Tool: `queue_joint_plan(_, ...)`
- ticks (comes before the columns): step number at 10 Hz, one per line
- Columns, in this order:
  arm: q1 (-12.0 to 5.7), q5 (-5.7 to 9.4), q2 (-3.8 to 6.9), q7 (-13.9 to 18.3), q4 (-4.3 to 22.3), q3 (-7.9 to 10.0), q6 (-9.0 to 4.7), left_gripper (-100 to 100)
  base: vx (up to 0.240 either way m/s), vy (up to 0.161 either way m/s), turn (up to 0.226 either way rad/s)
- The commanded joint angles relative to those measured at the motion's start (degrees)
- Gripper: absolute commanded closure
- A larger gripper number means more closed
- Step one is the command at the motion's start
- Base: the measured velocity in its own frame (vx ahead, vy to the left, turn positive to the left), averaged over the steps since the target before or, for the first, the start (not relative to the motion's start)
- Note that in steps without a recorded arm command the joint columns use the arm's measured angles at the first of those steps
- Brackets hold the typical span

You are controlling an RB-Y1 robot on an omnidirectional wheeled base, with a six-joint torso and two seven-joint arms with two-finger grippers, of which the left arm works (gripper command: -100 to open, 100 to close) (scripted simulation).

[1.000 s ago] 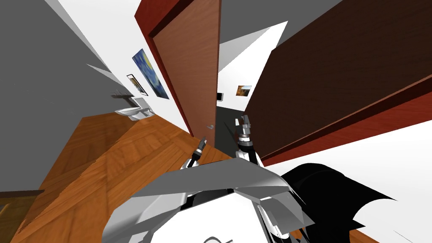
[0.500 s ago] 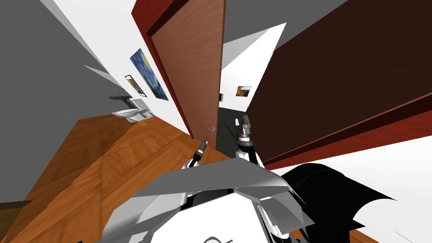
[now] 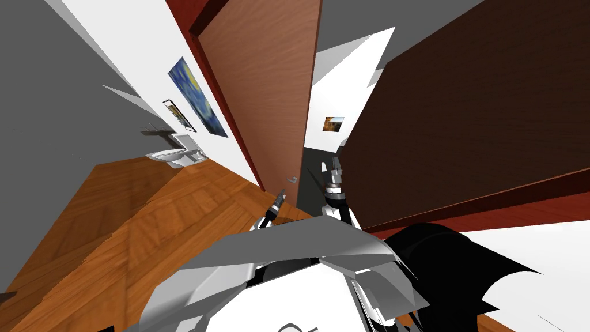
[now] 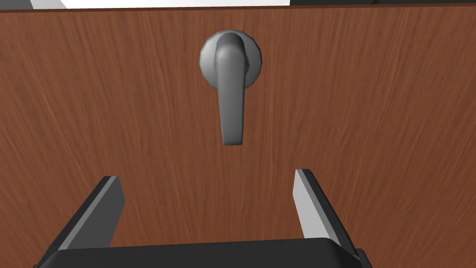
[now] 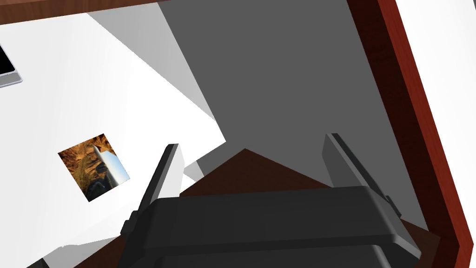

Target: Push the door open

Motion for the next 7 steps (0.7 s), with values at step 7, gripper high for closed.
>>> queue_joint_plan(7, -1.15, -0.11, 0.27, -0.2, 2.8, -0.25, -0.29, -100, 0.115, -0.013, -0.02)
